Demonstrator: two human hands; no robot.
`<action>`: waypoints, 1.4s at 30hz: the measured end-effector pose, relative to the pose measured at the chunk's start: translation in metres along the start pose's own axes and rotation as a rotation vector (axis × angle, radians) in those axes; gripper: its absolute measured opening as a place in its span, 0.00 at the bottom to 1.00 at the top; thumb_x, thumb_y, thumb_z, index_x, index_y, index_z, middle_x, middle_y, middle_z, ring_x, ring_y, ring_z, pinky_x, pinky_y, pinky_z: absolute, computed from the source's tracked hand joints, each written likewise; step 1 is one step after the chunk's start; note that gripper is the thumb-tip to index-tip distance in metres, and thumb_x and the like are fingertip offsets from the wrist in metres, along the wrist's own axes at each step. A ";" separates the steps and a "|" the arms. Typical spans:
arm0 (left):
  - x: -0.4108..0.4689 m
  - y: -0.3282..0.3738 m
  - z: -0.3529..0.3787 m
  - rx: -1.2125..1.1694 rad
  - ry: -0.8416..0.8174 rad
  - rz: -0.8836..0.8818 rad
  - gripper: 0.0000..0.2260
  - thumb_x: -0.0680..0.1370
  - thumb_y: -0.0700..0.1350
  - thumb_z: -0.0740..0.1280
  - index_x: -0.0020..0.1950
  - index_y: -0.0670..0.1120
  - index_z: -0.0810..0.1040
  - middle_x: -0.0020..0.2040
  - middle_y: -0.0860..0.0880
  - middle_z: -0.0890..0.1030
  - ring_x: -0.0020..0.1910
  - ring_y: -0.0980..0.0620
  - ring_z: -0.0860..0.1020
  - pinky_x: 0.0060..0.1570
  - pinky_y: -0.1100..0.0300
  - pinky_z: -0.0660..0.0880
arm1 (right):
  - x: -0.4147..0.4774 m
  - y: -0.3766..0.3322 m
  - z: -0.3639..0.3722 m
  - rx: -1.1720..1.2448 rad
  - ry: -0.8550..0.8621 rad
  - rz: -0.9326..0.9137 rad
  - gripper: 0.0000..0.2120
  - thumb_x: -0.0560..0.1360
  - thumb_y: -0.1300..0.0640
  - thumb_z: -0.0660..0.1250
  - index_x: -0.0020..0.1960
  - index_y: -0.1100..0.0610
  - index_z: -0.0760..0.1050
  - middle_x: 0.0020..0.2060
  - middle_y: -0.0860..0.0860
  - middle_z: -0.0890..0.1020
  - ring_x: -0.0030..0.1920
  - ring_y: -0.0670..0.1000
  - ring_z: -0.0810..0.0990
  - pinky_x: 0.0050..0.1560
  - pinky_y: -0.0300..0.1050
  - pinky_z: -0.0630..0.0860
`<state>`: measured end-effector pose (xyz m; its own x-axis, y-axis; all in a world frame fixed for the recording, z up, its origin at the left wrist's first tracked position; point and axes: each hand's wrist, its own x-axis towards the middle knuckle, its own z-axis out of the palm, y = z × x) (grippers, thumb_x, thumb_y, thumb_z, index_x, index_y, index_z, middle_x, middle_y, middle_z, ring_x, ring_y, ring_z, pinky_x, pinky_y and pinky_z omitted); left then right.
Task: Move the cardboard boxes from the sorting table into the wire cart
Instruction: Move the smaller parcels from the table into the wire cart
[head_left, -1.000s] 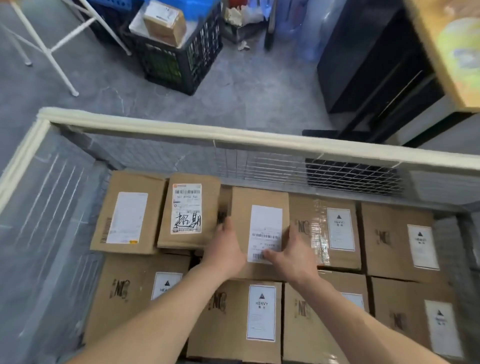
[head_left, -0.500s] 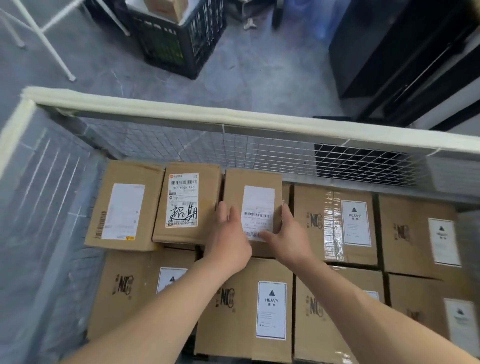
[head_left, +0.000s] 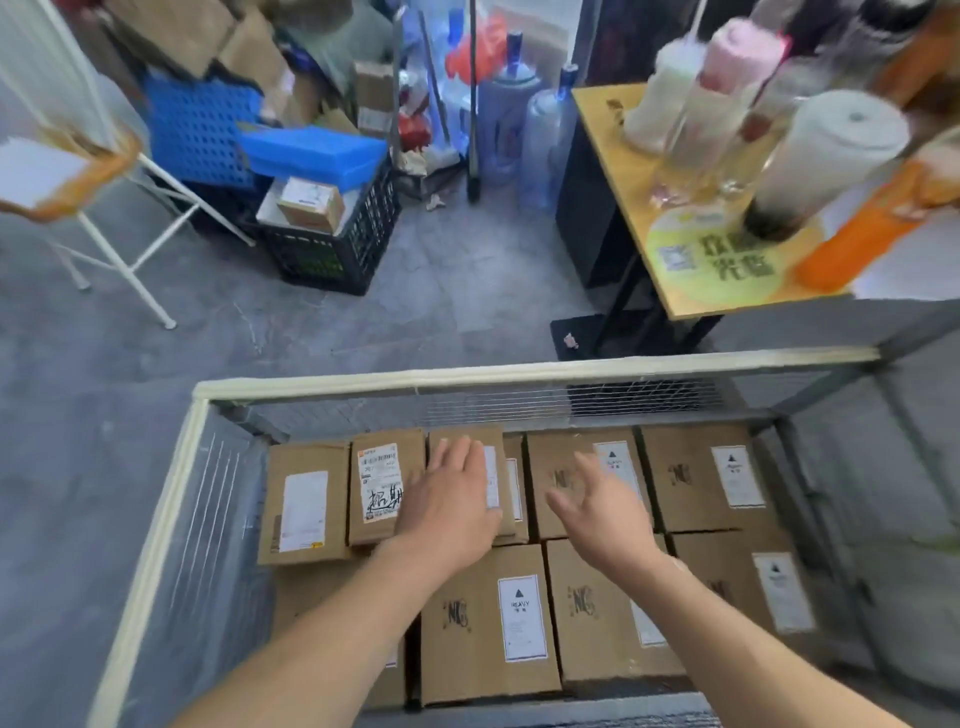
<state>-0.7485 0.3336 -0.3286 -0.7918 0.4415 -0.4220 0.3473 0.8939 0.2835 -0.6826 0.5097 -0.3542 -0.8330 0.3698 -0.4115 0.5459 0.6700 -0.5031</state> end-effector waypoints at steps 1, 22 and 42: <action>-0.006 0.010 -0.015 -0.002 0.015 0.026 0.37 0.81 0.55 0.65 0.82 0.46 0.48 0.83 0.50 0.49 0.81 0.45 0.46 0.79 0.44 0.52 | -0.012 -0.005 -0.018 0.001 0.035 -0.012 0.28 0.80 0.43 0.64 0.75 0.55 0.67 0.73 0.53 0.73 0.65 0.53 0.77 0.64 0.48 0.73; -0.196 0.279 -0.115 0.226 0.122 1.002 0.29 0.78 0.64 0.65 0.72 0.48 0.68 0.72 0.49 0.72 0.72 0.48 0.69 0.68 0.47 0.70 | -0.367 0.046 -0.229 -0.135 0.588 0.502 0.26 0.77 0.33 0.60 0.60 0.53 0.77 0.60 0.52 0.82 0.62 0.57 0.78 0.60 0.54 0.75; -0.558 0.476 0.075 0.315 -0.077 1.658 0.36 0.78 0.66 0.63 0.79 0.48 0.61 0.76 0.49 0.69 0.74 0.49 0.68 0.67 0.49 0.70 | -0.803 0.210 -0.163 0.044 0.895 1.067 0.21 0.77 0.35 0.64 0.59 0.50 0.78 0.52 0.47 0.82 0.55 0.51 0.80 0.56 0.53 0.79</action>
<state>-0.1040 0.5184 -0.0235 0.5239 0.8468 0.0921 0.8067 -0.5279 0.2657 0.0864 0.4581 -0.0050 0.2180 0.9759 0.0047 0.9351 -0.2075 -0.2874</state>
